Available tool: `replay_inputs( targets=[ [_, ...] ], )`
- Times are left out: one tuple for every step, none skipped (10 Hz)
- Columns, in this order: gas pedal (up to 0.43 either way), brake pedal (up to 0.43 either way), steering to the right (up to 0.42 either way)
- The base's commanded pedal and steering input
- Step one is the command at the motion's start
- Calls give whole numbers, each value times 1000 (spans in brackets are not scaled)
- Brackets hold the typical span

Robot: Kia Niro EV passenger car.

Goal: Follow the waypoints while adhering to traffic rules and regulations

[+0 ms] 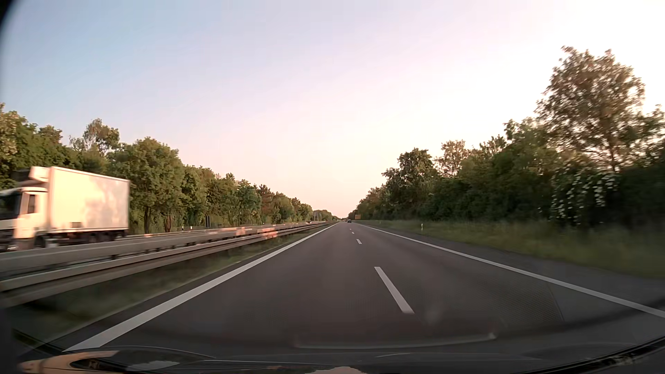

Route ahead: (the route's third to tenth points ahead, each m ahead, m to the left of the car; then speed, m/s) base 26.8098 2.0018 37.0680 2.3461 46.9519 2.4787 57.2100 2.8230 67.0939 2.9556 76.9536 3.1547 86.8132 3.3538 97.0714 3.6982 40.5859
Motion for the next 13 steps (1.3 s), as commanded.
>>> replay_inputs(
  targets=[
    [461, 12, 1],
    [461, 18, -1],
    [461, 18, -2],
    [461, 18, -3],
    [461, 18, -3],
    [469, 18, -3],
    [469, 18, -2],
    [469, 18, -2],
    [469, 18, -1],
    [469, 18, -1],
    [469, 18, -1],
    [469, 18, -2],
    [469, 18, -2]
  ],
)
